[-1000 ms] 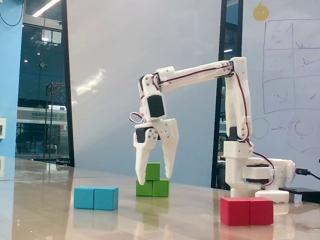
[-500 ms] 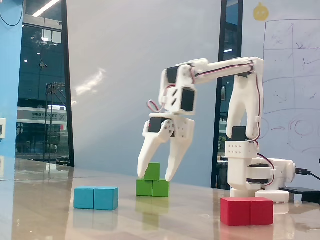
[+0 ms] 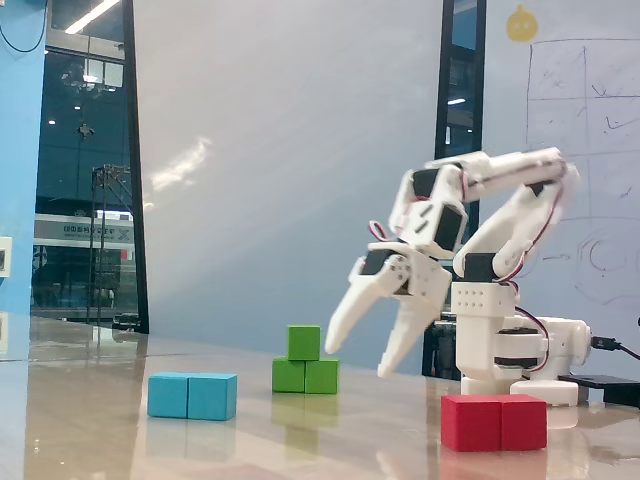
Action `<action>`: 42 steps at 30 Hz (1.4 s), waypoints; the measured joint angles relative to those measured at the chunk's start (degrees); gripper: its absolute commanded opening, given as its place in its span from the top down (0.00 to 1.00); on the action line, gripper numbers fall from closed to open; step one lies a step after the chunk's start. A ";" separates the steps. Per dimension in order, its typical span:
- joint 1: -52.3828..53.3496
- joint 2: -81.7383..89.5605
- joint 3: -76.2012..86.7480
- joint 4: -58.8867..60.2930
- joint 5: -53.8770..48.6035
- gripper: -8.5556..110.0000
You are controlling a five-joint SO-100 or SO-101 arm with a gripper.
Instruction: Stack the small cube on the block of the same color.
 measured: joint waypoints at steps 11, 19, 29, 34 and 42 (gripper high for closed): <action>0.00 27.51 13.10 3.60 -3.96 0.92; 0.00 42.19 15.47 14.77 -7.47 0.93; 0.53 51.24 16.70 20.65 -7.47 0.93; 0.88 51.24 16.70 20.65 -7.47 0.93; 1.05 51.24 16.70 20.65 -7.47 0.93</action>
